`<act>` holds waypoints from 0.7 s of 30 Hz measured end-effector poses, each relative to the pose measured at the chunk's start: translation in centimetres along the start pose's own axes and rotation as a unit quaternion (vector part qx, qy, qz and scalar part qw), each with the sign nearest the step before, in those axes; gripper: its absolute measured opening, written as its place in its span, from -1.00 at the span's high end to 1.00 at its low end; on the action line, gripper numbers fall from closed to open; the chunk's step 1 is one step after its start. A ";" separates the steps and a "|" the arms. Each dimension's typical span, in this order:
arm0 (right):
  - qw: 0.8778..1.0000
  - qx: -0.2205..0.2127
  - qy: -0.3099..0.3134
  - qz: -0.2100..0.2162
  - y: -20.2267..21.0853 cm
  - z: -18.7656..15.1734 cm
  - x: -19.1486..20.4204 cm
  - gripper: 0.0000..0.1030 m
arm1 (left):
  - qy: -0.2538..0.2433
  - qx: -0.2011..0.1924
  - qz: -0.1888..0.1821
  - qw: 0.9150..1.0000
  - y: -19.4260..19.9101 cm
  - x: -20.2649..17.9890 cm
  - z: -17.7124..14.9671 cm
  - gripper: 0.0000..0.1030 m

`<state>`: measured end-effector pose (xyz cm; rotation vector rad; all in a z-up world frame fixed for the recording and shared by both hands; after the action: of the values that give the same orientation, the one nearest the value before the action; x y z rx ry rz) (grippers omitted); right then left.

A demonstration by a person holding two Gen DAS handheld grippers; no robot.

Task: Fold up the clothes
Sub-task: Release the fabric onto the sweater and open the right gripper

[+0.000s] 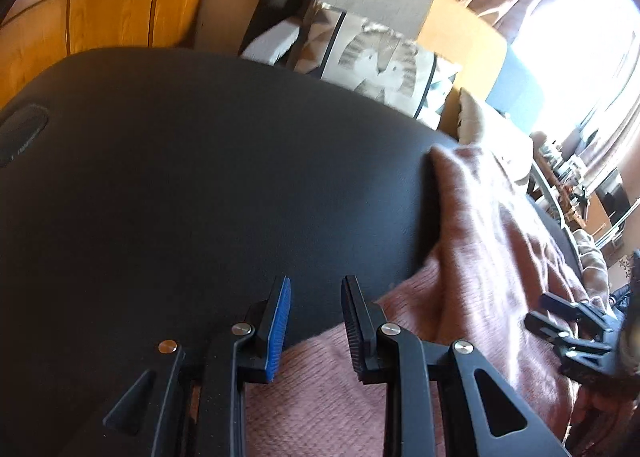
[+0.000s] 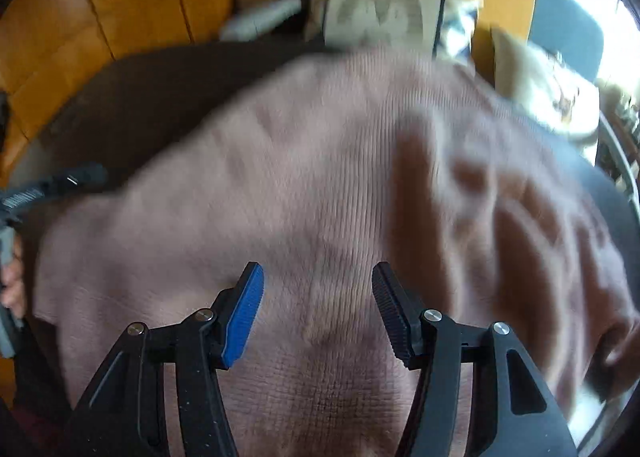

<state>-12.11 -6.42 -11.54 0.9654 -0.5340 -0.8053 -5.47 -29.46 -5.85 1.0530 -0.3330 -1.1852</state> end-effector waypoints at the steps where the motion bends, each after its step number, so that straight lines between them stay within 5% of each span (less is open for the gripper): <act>1: 1.000 -0.011 -0.011 0.008 -0.1 -0.3 -0.4 -0.19 | -0.001 0.009 -0.004 1.000 -0.3 0.0 -0.2 0.49; 6: 0.996 -0.046 -0.056 0.045 -0.1 -1.9 -2.5 -0.25 | -0.052 0.004 -0.008 0.999 -0.7 -1.0 -1.3 0.49; 13: 0.996 -0.064 -0.046 0.030 -0.5 -2.2 -2.3 -0.25 | -0.093 -0.009 0.015 0.996 -0.9 -2.2 -1.3 0.47; 21: 0.996 -0.063 -0.048 0.034 -0.4 -2.2 -2.3 -0.26 | -0.072 0.041 -0.065 0.994 0.1 -1.7 -1.0 0.47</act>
<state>-12.08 -3.61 -13.04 0.7909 -0.5893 -0.8185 -5.34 -27.50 -5.79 1.0762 -0.4340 -1.3788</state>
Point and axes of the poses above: each gripper's, at about its wrist camera, not at the fingertips, and y roughly against the way its jaws point, x to its left, z to its top, the point moved 4 cm from there along -y, roughly the way its jaws point, and after that the axes turned 3 degrees about z, right-handed, at the moved point
